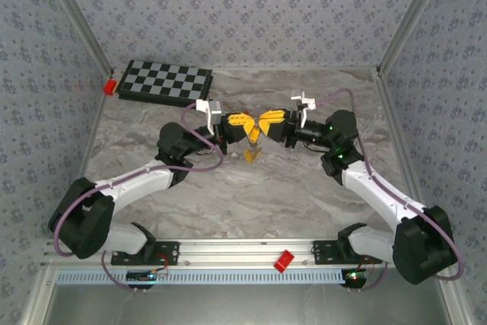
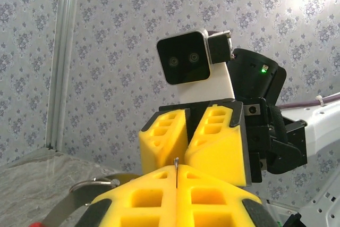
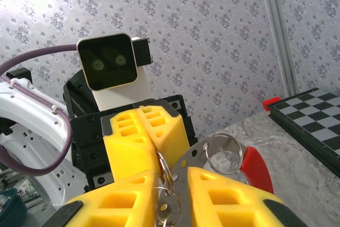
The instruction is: Put the keys on the keyring
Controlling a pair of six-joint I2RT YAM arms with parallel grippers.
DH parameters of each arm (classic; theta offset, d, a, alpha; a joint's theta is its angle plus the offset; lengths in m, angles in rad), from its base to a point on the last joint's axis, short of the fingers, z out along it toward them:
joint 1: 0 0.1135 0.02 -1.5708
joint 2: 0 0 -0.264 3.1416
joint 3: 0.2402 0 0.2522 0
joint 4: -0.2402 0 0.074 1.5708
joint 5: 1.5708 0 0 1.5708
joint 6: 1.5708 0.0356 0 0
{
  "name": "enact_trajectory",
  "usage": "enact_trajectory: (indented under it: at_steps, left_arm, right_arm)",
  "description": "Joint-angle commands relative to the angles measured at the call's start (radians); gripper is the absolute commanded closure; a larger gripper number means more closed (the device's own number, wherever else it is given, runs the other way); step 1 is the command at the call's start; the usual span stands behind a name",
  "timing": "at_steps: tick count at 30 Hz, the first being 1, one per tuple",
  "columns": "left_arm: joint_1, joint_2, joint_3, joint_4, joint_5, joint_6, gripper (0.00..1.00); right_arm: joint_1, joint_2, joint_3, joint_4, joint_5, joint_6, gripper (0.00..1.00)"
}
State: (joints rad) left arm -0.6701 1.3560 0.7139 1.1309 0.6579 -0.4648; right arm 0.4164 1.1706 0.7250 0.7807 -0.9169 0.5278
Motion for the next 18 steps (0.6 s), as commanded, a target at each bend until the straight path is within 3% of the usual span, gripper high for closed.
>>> enact_trajectory:
  at_steps: [1, 18]
  left_arm:
    - [-0.008, 0.003, 0.013, 0.076, 0.014, -0.009, 1.0]
    - [-0.007, -0.018, 0.0, 0.076, 0.002, -0.005, 1.0]
  right_arm:
    - [-0.005, 0.017, 0.034, 0.071, -0.036, 0.046, 0.8]
    - [-0.032, 0.057, -0.024, 0.189, -0.036, 0.142, 0.82]
